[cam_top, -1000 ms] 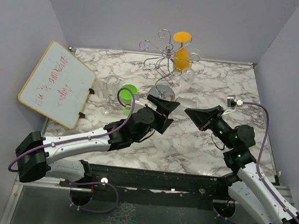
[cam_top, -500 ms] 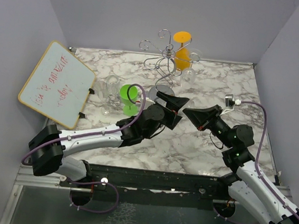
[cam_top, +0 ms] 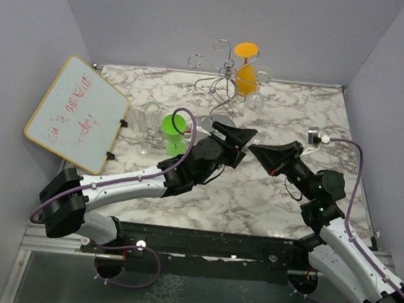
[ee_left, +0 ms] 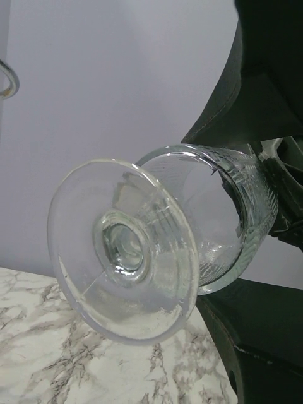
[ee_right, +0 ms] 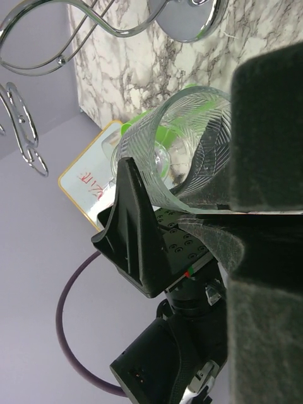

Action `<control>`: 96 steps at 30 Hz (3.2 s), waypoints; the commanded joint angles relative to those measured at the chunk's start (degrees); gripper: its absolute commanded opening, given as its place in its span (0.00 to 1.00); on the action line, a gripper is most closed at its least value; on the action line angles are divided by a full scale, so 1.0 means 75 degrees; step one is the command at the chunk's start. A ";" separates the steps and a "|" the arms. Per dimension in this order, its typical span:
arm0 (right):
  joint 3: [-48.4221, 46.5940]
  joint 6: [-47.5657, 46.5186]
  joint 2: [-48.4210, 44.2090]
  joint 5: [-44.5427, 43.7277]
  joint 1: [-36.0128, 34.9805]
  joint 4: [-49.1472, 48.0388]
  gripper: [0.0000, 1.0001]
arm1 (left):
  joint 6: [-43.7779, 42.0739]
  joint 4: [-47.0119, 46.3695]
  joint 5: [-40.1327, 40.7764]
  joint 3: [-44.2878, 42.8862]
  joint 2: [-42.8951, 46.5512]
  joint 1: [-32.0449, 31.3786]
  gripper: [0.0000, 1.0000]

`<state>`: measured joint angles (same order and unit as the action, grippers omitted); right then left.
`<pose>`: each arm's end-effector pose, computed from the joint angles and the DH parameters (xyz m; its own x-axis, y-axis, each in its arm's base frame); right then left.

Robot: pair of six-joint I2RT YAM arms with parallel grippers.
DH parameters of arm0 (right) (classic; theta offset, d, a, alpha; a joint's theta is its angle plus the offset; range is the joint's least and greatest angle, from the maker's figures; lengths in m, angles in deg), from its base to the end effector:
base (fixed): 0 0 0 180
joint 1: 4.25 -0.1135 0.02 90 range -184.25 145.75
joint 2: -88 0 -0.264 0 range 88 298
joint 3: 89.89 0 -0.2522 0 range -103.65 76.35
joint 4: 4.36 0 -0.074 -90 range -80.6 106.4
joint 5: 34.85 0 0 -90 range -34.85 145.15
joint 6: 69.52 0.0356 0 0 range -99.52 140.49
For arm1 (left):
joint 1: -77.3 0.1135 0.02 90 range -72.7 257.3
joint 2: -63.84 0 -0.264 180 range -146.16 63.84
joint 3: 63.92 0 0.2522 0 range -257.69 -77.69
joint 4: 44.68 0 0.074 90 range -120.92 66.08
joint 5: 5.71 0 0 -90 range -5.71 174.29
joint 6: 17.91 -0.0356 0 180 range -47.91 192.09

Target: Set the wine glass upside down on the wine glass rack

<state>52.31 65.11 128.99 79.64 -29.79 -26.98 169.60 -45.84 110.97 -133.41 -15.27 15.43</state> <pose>0.1496 0.0878 0.3080 -0.3098 0.5605 -0.7680 -0.7411 0.3636 0.5644 0.1666 -0.2777 0.3150 -0.5646 -0.8229 0.0638 -0.1444 0.0224 -0.9893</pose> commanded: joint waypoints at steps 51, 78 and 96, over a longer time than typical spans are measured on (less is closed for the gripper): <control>-0.4320 -0.0598 -0.0800 -0.2540 -0.0078 0.8212 0.83 | -1.3360 -0.2243 -0.3477 0.0983 0.1730 0.0046 0.18; -0.4841 -0.0352 0.1491 0.1418 -0.0082 0.8435 0.48 | -1.4939 -0.2042 -0.3845 0.0551 0.0224 0.0049 0.10; -0.4397 -0.0151 0.1034 0.0392 -0.0079 0.7915 0.38 | -1.4883 -0.2051 -0.3850 0.0726 0.0318 0.0046 0.09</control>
<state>18.37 62.92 138.54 84.68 -30.07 34.70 58.33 -56.55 83.50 -126.09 -14.13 16.04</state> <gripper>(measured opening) 0.382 0.706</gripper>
